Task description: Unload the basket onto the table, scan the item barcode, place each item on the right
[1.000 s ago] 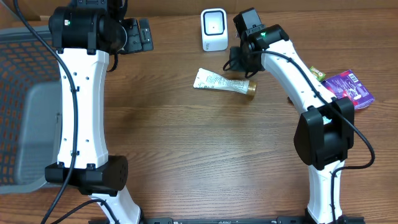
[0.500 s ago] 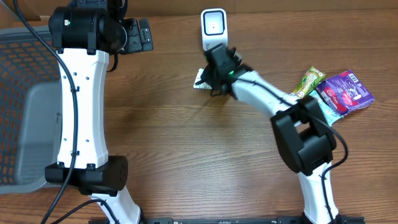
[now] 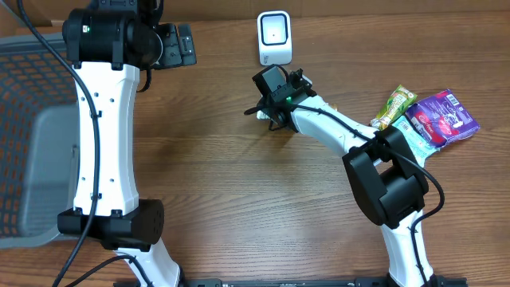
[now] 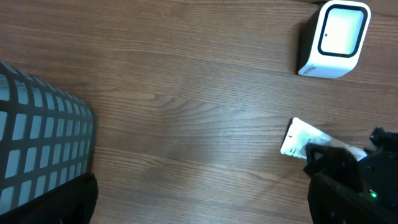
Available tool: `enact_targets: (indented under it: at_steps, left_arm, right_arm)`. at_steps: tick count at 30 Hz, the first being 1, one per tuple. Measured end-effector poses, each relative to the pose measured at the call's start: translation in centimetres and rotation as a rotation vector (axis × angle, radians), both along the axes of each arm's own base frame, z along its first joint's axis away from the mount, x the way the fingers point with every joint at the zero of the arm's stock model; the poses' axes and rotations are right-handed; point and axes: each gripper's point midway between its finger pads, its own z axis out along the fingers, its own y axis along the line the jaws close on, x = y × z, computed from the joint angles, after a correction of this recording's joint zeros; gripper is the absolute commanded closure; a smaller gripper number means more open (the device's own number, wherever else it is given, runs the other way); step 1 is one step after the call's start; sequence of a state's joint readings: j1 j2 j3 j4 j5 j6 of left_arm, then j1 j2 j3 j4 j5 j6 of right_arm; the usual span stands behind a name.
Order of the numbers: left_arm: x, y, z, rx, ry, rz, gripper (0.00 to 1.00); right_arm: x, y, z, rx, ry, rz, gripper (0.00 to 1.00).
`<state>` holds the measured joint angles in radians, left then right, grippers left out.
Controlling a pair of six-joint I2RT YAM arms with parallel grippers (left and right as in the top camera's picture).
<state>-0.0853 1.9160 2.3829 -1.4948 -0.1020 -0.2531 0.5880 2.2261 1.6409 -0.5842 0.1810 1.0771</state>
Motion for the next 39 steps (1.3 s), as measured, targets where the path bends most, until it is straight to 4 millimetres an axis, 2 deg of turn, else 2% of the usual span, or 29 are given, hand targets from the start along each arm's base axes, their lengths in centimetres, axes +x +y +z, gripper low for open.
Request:
enact_targets:
  at_steps: [2, 5, 7, 11, 14, 16, 21, 25, 29, 31, 34, 39]
  left_arm:
    - [0.0, 0.0, 0.0, 0.0, 0.0, 0.0, 0.0]
    - [0.0, 0.0, 0.0, 0.0, 0.0, 0.0, 0.0]
    - [0.0, 0.0, 0.0, 0.0, 0.0, 0.0, 0.0]
    - [0.0, 0.0, 0.0, 0.0, 0.0, 0.0, 0.0]
    - [0.0, 0.0, 0.0, 0.0, 0.0, 0.0, 0.0]
    - [0.0, 0.0, 0.0, 0.0, 0.0, 0.0, 0.0]
    - [0.0, 0.0, 0.0, 0.0, 0.0, 0.0, 0.0]
    - [0.0, 0.0, 0.0, 0.0, 0.0, 0.0, 0.0]
    - [0.0, 0.0, 0.0, 0.0, 0.0, 0.0, 0.0]
    - [0.0, 0.0, 0.0, 0.0, 0.0, 0.0, 0.0]
    - [0.0, 0.0, 0.0, 0.0, 0.0, 0.0, 0.0]
    - [0.0, 0.0, 0.0, 0.0, 0.0, 0.0, 0.0]
  right_arm:
    - [-1.0, 0.4, -0.3, -0.005, 0.043, 0.082, 0.96]
    - [-3.9, 0.9, -1.0, 0.016, 0.176, 0.242, 0.96]
    - [-6.5, 0.3, -1.5, 0.033, 0.3, 0.316, 0.96]
    - [-7.7, -0.6, -1.3, 0.045, 0.359, 0.392, 0.96]
    - [-6.8, -0.9, -0.1, 0.046, 0.312, 0.415, 0.96]
    - [-5.2, -0.8, 1.5, 0.045, 0.229, 0.418, 0.96]
    - [0.9, -0.6, 7.2, 0.065, -0.061, 0.378, 0.96]
    - [4.2, -2.2, 8.8, 0.011, -0.188, 0.237, 0.96]
    - [5.9, -3.2, 8.6, -0.003, -0.24, 0.089, 0.96]
    - [6.7, -3.5, 7.6, 0.008, -0.249, 0.012, 0.96]
    - [7.1, -3.3, 4.8, 0.016, -0.226, -0.056, 0.96]
    - [6.2, -2.7, 0.2, 0.01, -0.15, -0.084, 0.96]
